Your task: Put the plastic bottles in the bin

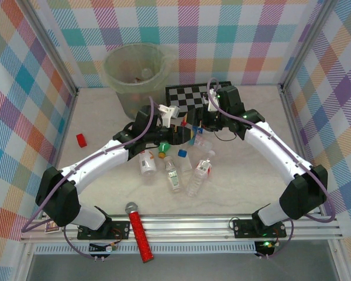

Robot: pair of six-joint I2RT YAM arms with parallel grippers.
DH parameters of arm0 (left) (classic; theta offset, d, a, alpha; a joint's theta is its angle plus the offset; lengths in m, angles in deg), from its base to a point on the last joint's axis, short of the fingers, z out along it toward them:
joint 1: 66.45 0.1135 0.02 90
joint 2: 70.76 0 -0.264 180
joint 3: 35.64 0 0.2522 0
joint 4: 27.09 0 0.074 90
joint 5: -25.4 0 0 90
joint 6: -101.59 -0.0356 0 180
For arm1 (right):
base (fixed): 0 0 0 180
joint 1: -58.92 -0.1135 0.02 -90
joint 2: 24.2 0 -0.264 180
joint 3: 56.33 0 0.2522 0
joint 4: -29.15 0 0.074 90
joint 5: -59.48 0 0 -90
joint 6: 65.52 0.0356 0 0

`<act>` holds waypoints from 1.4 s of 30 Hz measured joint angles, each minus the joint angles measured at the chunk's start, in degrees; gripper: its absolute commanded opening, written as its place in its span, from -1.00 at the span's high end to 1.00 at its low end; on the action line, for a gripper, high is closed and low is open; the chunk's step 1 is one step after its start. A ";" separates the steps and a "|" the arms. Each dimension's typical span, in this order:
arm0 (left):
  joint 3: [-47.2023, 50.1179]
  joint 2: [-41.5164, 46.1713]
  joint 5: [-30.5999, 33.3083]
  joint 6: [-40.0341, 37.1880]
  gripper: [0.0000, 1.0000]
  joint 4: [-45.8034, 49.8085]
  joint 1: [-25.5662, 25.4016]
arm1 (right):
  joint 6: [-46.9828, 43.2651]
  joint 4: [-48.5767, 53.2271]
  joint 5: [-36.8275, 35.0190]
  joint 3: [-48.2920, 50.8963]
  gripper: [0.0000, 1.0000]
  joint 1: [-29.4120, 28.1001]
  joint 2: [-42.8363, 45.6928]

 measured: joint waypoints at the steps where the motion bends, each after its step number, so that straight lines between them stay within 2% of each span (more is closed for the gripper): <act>1: 0.00 0.00 0.02 0.00 0.07 0.00 0.00 | 0.02 0.00 -0.02 0.00 -0.11 0.00 0.02; 5: 0.00 0.00 0.02 0.04 0.17 0.00 0.00 | 0.44 0.02 -0.02 0.00 -0.24 0.00 0.02; 11: 0.00 -0.02 0.11 0.02 0.19 0.00 0.00 | 1.01 1.51 -0.87 -0.22 -0.49 -0.02 0.37; 24: -1.77 -0.02 0.33 -1.27 0.21 1.90 1.68 | -0.11 8.50 -5.38 -0.33 -0.56 4.63 12.00; 30: -11.21 -0.13 1.90 -4.15 0.31 6.91 7.50 | -0.22 9.14 -7.85 5.20 -0.56 5.16 16.20; 34: -18.82 -0.63 3.48 -6.08 0.45 8.39 12.79 | 0.07 10.03 -8.13 10.45 -0.57 5.16 16.96; 42: -30.84 -6.49 6.47 -6.64 0.98 7.30 23.78 | 1.14 10.62 -7.76 15.93 -0.57 5.16 19.10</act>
